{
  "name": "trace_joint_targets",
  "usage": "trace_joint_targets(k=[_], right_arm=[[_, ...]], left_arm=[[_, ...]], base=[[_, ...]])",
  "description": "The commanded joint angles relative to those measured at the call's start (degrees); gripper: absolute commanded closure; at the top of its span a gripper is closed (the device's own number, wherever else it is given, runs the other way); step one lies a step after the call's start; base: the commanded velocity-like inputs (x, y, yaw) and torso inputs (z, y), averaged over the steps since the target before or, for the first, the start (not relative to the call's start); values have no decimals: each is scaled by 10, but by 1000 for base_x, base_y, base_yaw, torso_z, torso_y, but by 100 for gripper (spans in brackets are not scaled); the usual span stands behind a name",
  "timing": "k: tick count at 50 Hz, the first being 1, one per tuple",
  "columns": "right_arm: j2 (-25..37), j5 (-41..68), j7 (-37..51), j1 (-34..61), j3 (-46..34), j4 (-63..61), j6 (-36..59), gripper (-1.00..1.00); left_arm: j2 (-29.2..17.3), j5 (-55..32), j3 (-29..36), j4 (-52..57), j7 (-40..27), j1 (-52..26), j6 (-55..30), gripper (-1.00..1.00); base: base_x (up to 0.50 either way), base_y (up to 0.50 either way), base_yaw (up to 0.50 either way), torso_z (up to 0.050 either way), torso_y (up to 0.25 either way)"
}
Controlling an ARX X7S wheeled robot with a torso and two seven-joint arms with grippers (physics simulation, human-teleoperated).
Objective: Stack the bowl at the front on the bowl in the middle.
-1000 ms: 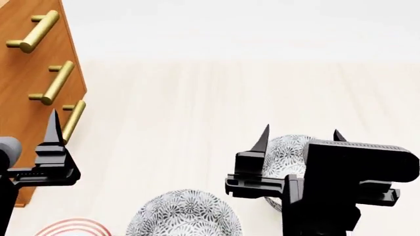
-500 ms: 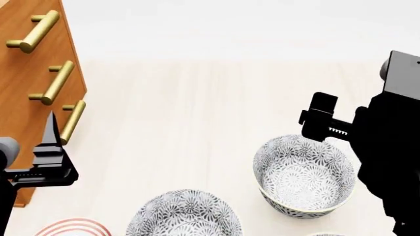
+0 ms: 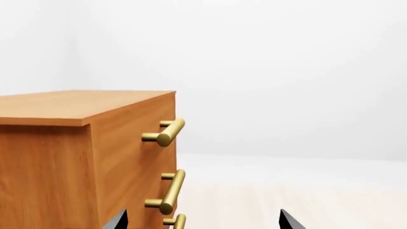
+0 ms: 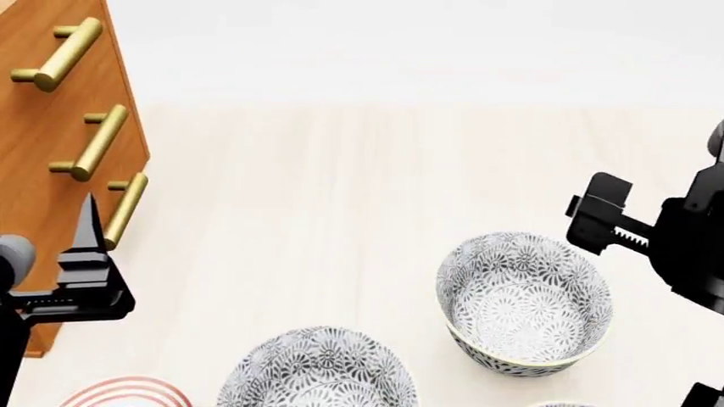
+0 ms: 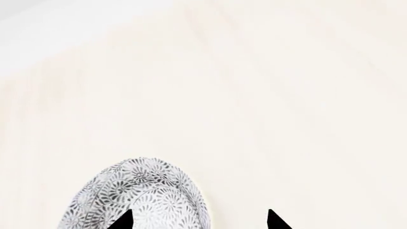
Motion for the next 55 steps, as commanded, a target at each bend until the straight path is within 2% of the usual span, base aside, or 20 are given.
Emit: trace_joint_targets(k=[1, 10, 20, 43, 55], right_arm=[[30, -8, -8, -3, 21, 87, -45, -100], [40, -14, -63, 5, -9, 215, -113, -100], [45, -58, -145, 90, -67, 484, -258, -100], [12, -142, -174, 73, -36, 492, -270, -100], [-11, -183, -230, 68, -65, 492, -266, -100]], left_arm=[[-3, -3, 1, -7, -3, 0, 3, -100], [-4, -4, 6, -10, -5, 1, 5, -100], [-8, -7, 6, -9, -7, 2, 5, -100], [-12, -10, 13, -18, -11, 3, 13, -100], [-14, -13, 14, -22, -14, 3, 16, -100]], base=[[0, 0, 0, 0, 0], [0, 0, 0, 0, 0], [0, 0, 0, 0, 0], [0, 0, 0, 0, 0], [0, 0, 0, 0, 0]])
